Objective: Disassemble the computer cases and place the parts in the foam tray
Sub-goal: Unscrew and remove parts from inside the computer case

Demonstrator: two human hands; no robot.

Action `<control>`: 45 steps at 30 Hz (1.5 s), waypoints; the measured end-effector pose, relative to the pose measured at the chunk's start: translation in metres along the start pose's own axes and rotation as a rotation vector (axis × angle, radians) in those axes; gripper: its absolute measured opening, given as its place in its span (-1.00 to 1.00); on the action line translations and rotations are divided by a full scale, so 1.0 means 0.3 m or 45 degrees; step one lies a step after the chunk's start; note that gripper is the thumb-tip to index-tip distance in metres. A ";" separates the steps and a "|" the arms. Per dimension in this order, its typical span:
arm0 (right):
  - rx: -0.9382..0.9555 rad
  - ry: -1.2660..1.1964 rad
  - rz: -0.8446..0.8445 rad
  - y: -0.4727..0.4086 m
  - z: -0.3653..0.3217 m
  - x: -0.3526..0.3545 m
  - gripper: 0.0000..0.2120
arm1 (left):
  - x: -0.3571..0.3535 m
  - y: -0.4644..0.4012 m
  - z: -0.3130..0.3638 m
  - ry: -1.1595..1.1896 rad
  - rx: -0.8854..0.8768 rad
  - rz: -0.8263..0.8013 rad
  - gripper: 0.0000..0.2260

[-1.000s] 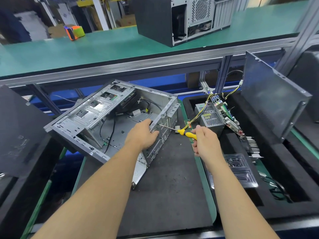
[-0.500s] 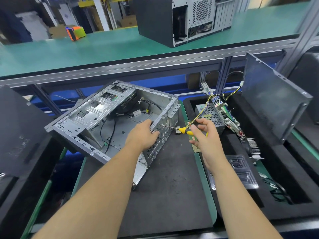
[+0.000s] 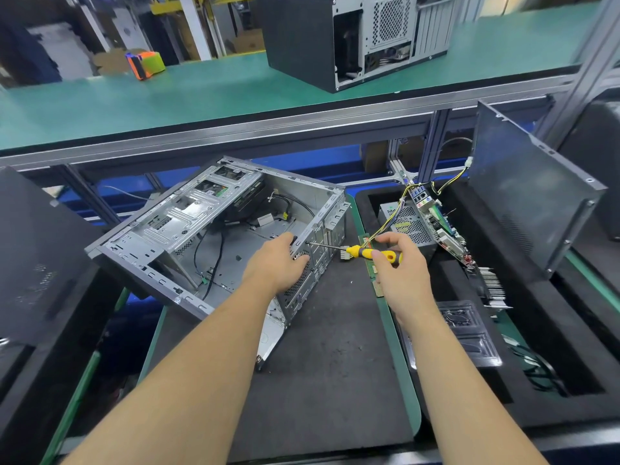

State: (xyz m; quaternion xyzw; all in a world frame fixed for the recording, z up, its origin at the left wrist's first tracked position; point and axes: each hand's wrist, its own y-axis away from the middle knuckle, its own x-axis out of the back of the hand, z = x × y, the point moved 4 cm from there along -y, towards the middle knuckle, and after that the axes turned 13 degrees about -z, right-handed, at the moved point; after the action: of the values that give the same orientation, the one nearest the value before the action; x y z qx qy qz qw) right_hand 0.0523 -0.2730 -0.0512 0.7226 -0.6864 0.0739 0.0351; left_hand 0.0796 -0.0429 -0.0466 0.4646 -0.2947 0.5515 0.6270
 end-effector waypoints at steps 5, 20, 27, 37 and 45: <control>-0.029 -0.139 -0.083 0.003 0.001 -0.009 -0.82 | -0.003 -0.005 -0.001 -0.039 -0.004 0.009 -0.82; -0.031 -0.150 -0.073 0.019 0.006 -0.011 -0.72 | -0.011 0.036 0.051 -0.417 -0.236 0.131 -0.70; -0.157 -0.066 -0.061 0.021 0.025 -0.017 -0.85 | -0.013 0.029 0.051 -0.485 -0.195 0.161 -0.72; -0.121 -0.165 -0.005 0.030 0.018 -0.028 -0.87 | 0.022 0.011 0.093 -0.435 -0.072 0.198 -0.83; -0.160 -0.249 0.122 0.041 0.057 0.012 -0.85 | -0.005 0.027 0.085 -0.670 -0.126 0.279 -0.83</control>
State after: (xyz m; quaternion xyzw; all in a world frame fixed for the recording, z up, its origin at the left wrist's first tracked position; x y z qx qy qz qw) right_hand 0.0413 -0.2799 -0.0681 0.6890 -0.7237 -0.0385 0.0098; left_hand 0.0752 -0.0669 -0.0359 0.5260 -0.5223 0.4614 0.4874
